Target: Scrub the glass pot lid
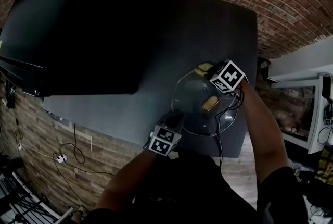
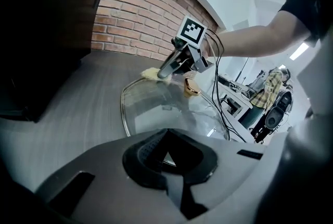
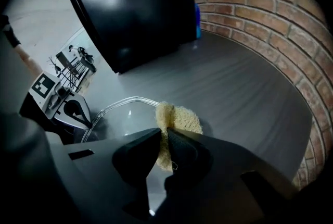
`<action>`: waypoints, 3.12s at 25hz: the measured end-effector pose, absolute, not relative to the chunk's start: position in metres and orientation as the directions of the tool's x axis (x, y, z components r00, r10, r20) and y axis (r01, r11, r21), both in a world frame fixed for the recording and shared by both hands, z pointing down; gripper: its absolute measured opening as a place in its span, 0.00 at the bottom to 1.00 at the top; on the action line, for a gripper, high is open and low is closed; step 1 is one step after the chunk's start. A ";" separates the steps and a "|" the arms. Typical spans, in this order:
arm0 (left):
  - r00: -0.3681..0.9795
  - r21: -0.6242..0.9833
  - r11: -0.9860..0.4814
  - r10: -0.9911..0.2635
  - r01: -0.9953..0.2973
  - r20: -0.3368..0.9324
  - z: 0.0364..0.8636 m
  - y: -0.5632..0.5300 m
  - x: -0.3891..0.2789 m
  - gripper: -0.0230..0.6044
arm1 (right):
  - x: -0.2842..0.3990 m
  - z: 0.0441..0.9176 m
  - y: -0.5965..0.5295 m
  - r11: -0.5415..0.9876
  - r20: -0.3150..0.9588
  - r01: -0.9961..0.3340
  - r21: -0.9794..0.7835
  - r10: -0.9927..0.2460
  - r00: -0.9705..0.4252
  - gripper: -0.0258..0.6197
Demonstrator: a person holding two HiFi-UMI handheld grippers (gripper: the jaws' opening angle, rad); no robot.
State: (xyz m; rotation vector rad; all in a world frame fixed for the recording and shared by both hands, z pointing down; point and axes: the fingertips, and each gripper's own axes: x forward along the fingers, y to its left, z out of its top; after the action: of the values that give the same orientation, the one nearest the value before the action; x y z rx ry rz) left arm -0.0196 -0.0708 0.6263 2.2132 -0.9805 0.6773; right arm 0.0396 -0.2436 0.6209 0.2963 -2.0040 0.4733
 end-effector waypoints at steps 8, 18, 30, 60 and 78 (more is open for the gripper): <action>0.583 0.314 -0.534 -0.468 -0.785 0.664 0.626 -0.070 -0.020 0.09 | 0.132 0.621 -0.235 0.733 0.867 -0.636 -0.243 -0.131 -0.482 0.11; 0.568 0.300 -0.527 -0.475 -0.795 0.672 0.627 -0.070 -0.020 0.09 | 0.188 0.623 -0.189 0.563 0.841 -0.777 -0.281 -0.246 -0.482 0.11; 0.569 0.308 -0.518 -0.477 -0.798 0.670 0.628 -0.070 -0.018 0.09 | 0.205 0.627 -0.133 0.498 0.845 -0.805 -0.323 -0.232 -0.482 0.11; 0.553 0.310 -0.488 -0.504 -0.816 0.663 0.627 -0.070 -0.017 0.09 | -0.006 0.614 -0.151 0.998 0.942 0.018 -0.058 0.061 -0.330 0.11; 0.544 0.306 -0.476 -0.519 -0.825 0.659 0.627 -0.071 -0.020 0.09 | -0.001 0.614 -0.162 0.991 0.919 -0.050 -0.123 0.094 -0.384 0.11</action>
State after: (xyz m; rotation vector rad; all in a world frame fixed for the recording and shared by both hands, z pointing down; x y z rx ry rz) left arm -0.0199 -0.0708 0.6273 2.1738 -1.0791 0.6537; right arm -0.0008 -0.1621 0.6139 -0.0312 -1.9590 0.1540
